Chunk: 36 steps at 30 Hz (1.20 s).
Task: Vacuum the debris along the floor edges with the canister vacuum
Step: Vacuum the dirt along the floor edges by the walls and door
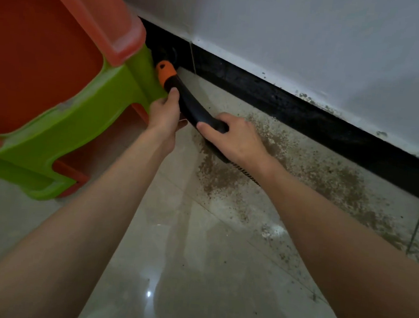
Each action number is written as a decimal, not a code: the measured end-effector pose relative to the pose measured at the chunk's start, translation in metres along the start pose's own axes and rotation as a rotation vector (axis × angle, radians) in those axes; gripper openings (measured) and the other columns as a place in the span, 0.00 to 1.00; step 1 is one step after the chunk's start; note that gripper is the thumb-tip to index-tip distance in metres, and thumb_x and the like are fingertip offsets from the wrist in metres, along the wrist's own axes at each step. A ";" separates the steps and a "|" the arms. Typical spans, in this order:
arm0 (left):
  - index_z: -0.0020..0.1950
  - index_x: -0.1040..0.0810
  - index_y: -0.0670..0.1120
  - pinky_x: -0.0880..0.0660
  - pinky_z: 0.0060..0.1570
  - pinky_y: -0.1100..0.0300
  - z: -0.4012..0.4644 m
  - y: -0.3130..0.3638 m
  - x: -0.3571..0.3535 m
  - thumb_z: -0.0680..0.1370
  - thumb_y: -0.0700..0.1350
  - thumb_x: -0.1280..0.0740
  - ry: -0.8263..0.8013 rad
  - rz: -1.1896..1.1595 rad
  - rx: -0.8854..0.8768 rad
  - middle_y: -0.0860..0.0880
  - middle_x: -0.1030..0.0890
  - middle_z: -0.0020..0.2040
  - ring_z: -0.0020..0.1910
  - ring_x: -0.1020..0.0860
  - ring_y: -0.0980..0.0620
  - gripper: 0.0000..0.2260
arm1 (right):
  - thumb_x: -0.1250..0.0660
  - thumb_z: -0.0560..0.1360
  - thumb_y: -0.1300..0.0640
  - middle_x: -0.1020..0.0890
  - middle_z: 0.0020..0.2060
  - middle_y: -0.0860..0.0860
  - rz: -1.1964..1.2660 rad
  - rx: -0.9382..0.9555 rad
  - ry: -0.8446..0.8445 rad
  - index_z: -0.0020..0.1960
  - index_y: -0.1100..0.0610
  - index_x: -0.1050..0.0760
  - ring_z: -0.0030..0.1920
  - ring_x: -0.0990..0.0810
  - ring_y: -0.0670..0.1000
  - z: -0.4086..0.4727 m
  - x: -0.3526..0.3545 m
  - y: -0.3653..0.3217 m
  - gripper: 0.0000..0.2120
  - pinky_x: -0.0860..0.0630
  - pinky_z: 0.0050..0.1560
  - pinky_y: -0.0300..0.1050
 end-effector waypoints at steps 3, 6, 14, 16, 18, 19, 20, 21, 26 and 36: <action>0.48 0.28 0.45 0.26 0.41 0.61 0.007 -0.001 -0.004 0.82 0.49 0.41 -0.042 0.057 0.042 0.47 0.21 0.52 0.53 0.22 0.49 0.08 | 0.36 0.75 0.37 0.17 0.39 0.52 0.094 -0.052 -0.069 0.50 0.51 0.21 0.39 0.17 0.51 0.007 -0.007 0.010 0.17 0.18 0.40 0.48; 0.51 0.27 0.44 0.26 0.41 0.62 0.006 -0.007 -0.009 0.81 0.49 0.39 -0.079 0.066 0.082 0.46 0.22 0.55 0.53 0.22 0.49 0.08 | 0.37 0.75 0.36 0.17 0.39 0.51 0.054 -0.055 -0.068 0.53 0.51 0.21 0.40 0.17 0.52 -0.001 -0.006 0.014 0.20 0.19 0.41 0.50; 0.58 0.33 0.43 0.25 0.46 0.57 -0.040 -0.018 -0.045 0.82 0.50 0.40 -0.189 0.124 0.184 0.47 0.24 0.52 0.52 0.24 0.49 0.11 | 0.42 0.77 0.34 0.20 0.41 0.51 -0.263 -0.138 -0.053 0.57 0.50 0.27 0.42 0.21 0.54 -0.074 0.037 0.036 0.22 0.28 0.38 0.45; 0.60 0.32 0.42 0.25 0.45 0.58 -0.059 -0.027 -0.056 0.81 0.51 0.40 -0.233 0.163 0.213 0.46 0.25 0.54 0.51 0.24 0.49 0.14 | 0.43 0.77 0.34 0.19 0.43 0.51 -0.300 -0.177 -0.060 0.59 0.50 0.27 0.42 0.21 0.53 -0.098 0.049 0.044 0.22 0.25 0.40 0.45; 0.63 0.31 0.41 0.25 0.47 0.57 -0.077 -0.036 -0.066 0.81 0.52 0.40 -0.269 0.185 0.244 0.46 0.25 0.54 0.50 0.24 0.49 0.17 | 0.43 0.77 0.34 0.20 0.42 0.50 -0.339 -0.197 -0.066 0.59 0.51 0.28 0.41 0.21 0.53 -0.120 0.060 0.048 0.23 0.24 0.41 0.45; 0.64 0.31 0.41 0.25 0.46 0.57 -0.087 -0.042 -0.070 0.81 0.52 0.40 -0.282 0.198 0.266 0.47 0.24 0.53 0.50 0.24 0.49 0.18 | 0.43 0.77 0.35 0.21 0.41 0.49 -0.358 -0.213 -0.065 0.58 0.51 0.28 0.40 0.21 0.52 -0.130 0.064 0.051 0.22 0.24 0.39 0.45; 0.64 0.31 0.42 0.24 0.46 0.57 -0.095 -0.049 -0.074 0.81 0.52 0.40 -0.296 0.210 0.284 0.47 0.24 0.52 0.50 0.24 0.49 0.17 | 0.43 0.77 0.35 0.22 0.40 0.48 -0.373 -0.231 -0.061 0.57 0.50 0.29 0.39 0.22 0.51 -0.140 0.067 0.055 0.21 0.25 0.38 0.44; 0.62 0.30 0.43 0.24 0.48 0.56 -0.102 -0.054 -0.078 0.81 0.52 0.40 -0.312 0.222 0.292 0.47 0.24 0.51 0.50 0.24 0.49 0.15 | 0.43 0.77 0.35 0.23 0.38 0.48 -0.384 -0.240 -0.054 0.57 0.50 0.29 0.37 0.23 0.51 -0.150 0.068 0.059 0.20 0.26 0.36 0.44; 0.58 0.29 0.43 0.25 0.47 0.55 -0.131 -0.079 -0.099 0.81 0.50 0.41 -0.410 0.262 0.292 0.45 0.23 0.52 0.49 0.23 0.49 0.12 | 0.42 0.77 0.36 0.23 0.37 0.47 -0.391 -0.259 -0.009 0.57 0.50 0.28 0.37 0.22 0.51 -0.191 0.072 0.086 0.19 0.28 0.36 0.43; 0.65 0.31 0.41 0.25 0.38 0.59 -0.209 -0.111 -0.138 0.82 0.49 0.42 -0.532 0.246 0.353 0.46 0.25 0.49 0.45 0.25 0.50 0.16 | 0.43 0.77 0.35 0.22 0.37 0.47 -0.487 -0.314 0.077 0.54 0.49 0.29 0.36 0.22 0.50 -0.265 0.105 0.119 0.18 0.26 0.36 0.43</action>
Point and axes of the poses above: each hand's wrist, its own z-axis towards the middle knuckle, its own x-axis out of the back of the hand, y = z × x, the point moved 10 cm from there along z, towards the middle knuckle
